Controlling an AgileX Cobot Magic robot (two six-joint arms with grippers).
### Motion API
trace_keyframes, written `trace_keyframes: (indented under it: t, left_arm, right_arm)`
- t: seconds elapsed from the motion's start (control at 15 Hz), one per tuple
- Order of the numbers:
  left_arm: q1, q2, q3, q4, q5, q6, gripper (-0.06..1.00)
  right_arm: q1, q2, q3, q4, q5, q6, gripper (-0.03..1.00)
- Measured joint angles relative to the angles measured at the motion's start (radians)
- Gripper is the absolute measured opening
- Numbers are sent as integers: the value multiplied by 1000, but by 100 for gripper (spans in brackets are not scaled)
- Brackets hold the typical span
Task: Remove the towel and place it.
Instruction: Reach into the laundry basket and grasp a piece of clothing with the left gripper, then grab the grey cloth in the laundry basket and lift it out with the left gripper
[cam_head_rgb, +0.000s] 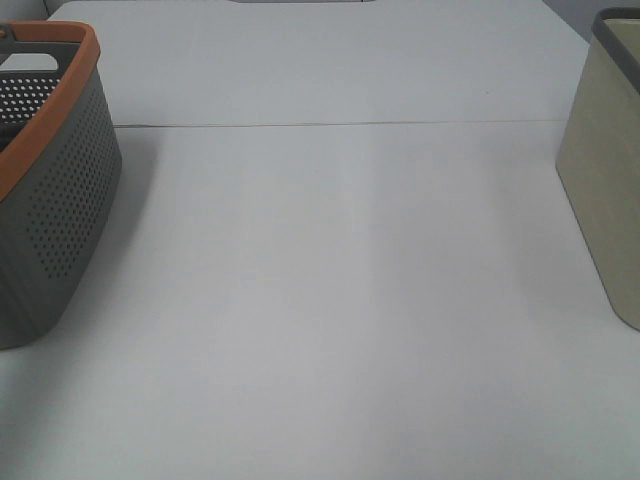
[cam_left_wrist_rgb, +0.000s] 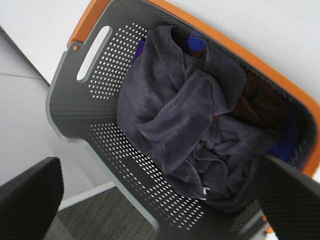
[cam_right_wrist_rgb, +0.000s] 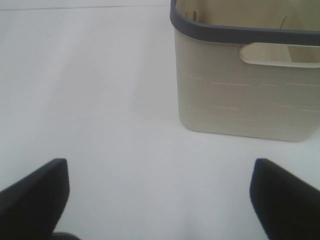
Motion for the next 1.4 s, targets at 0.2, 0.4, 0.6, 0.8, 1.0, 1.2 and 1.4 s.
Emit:
trace_keyframes:
  t: [0.2, 0.4, 0.6, 0.8, 1.0, 1.2, 1.4]
  left_arm:
    - [3, 175, -69, 39, -2, 129, 98]
    - [49, 356, -72, 89, -30, 181, 98]
    - [72, 479, -72, 174, -46, 184, 98]
    - [73, 580, -74, 183, -120, 185, 98]
    - [73, 655, -126, 186, -139, 189, 96]
    - [73, 694, -145, 186, -140, 192, 87]
    - [73, 734, -147, 186, -142, 203, 81]
  right_arm:
    - [0, 0, 0, 0, 0, 0, 87]
    - [0, 0, 0, 0, 0, 0, 87]
    - [0, 0, 0, 0, 0, 0, 87]
    - [0, 0, 0, 0, 0, 0, 87]
    - [0, 0, 0, 0, 0, 0, 87]
    - [0, 0, 0, 0, 0, 0, 87]
    - [0, 0, 0, 0, 0, 0, 87]
